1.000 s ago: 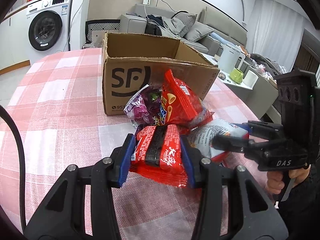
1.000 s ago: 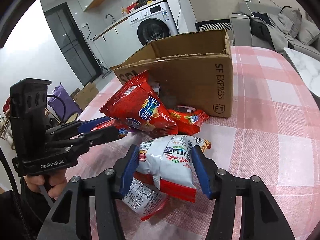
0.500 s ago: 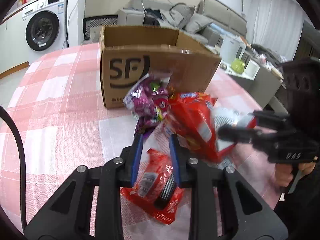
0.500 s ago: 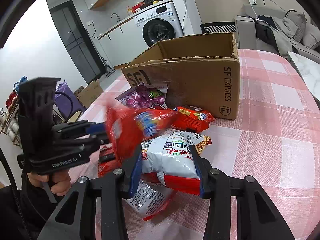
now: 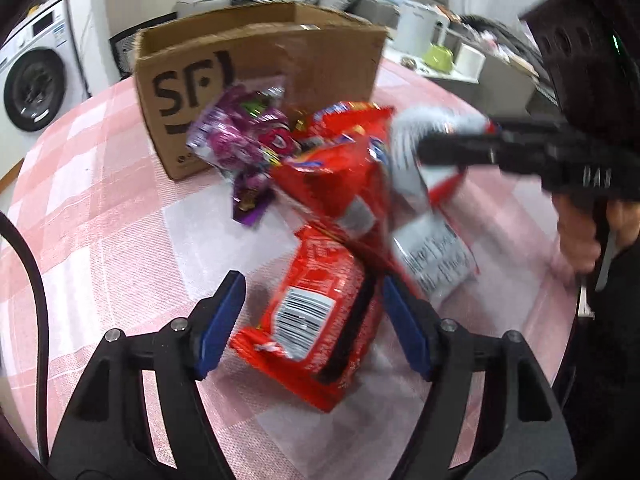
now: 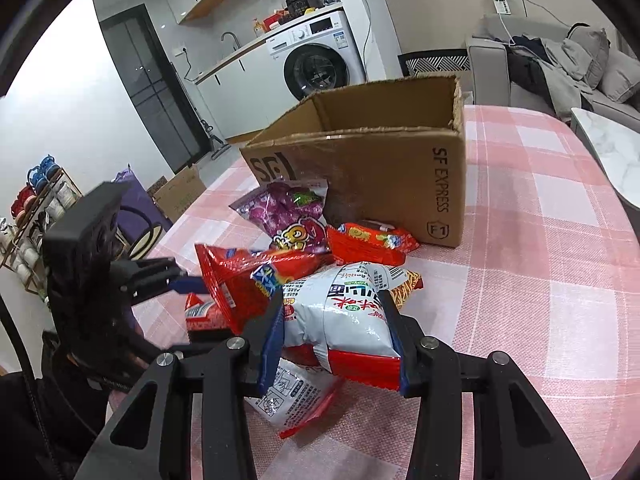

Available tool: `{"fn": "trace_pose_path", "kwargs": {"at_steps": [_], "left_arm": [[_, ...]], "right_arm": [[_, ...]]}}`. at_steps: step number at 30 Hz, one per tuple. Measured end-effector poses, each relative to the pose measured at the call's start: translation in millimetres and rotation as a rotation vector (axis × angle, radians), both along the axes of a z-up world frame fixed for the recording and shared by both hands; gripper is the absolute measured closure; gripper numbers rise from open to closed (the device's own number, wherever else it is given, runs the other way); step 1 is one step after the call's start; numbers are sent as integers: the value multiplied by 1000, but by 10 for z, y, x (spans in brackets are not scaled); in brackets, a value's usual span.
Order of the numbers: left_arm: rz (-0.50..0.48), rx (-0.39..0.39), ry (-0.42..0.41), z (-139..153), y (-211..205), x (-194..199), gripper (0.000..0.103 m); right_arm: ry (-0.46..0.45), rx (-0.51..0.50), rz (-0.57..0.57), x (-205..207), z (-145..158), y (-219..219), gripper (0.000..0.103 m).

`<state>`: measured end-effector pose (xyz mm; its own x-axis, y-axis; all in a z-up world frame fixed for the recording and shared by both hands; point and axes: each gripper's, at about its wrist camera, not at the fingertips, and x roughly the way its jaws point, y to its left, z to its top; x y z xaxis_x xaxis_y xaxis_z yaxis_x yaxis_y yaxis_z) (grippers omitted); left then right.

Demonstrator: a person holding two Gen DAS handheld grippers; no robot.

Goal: Organize snacks
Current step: 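Lift the white-and-red bag and red wafer packet off the pile with both grippers, then carry both held snacks over the cardboard box with both grippers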

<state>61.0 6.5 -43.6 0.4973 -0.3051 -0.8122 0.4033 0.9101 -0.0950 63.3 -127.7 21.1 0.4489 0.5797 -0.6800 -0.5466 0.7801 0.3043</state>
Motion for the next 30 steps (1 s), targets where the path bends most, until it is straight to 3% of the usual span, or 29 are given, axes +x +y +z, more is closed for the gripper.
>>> {"fn": "trace_pose_path", "kwargs": {"at_steps": [2, 6, 14, 30], "left_arm": [[-26, 32, 4, -35, -61, -43, 55], [-31, 12, 0, -12, -51, -117, 64], [24, -79, -39, 232, 220, -131, 65], [146, -154, -155, 706, 605, -183, 65]], "right_arm": [[-6, 5, -5, -3, 25, -25, 59], [-17, 5, -11, -14, 61, -53, 59], [-47, 25, -25, -46, 174, -153, 59], [-133, 98, -56, -162, 452, -324, 59]]}}
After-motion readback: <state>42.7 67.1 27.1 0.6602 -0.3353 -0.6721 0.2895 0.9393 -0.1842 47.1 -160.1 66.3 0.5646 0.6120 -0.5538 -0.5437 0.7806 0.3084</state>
